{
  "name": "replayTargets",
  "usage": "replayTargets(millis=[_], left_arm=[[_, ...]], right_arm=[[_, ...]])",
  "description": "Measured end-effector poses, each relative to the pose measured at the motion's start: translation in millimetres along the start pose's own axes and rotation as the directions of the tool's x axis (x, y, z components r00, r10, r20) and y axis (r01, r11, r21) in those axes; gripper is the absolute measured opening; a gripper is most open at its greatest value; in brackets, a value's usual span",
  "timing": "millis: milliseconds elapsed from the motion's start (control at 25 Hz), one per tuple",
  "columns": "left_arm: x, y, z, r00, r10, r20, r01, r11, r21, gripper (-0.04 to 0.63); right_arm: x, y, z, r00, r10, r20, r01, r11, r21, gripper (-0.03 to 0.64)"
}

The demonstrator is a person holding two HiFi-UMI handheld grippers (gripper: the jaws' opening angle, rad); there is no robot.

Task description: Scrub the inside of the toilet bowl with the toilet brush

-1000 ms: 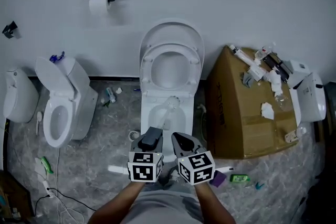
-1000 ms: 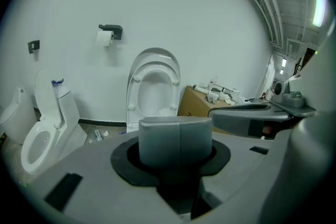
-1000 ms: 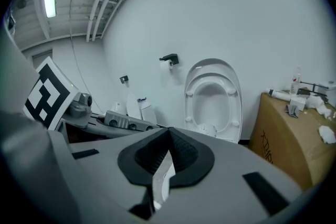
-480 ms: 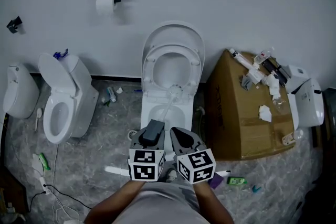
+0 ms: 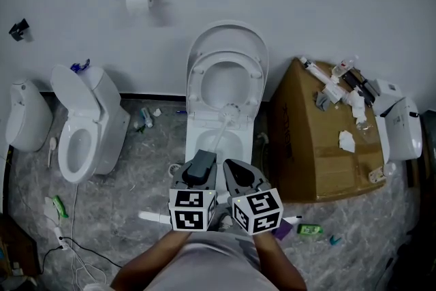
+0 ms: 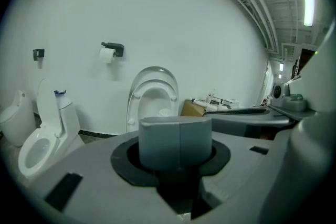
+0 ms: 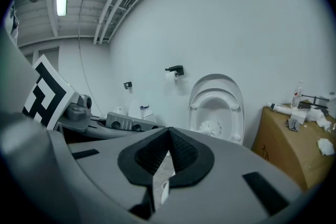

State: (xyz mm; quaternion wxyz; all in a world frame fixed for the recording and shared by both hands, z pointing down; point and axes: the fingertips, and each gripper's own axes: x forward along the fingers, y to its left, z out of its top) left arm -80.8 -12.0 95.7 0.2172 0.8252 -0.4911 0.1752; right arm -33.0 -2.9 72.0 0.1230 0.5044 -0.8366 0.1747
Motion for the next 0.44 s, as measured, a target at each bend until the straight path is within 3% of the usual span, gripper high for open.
replayTargets(millis=[440], left_arm=[[-0.8, 0.3, -1.5, 1.000, -0.014, -0.001, 0.014, 1.000, 0.002, 0.153]], right_arm=[[2.2, 2.2, -5.1, 1.000, -0.005, -0.011, 0.005, 1.000, 0.011, -0.002]])
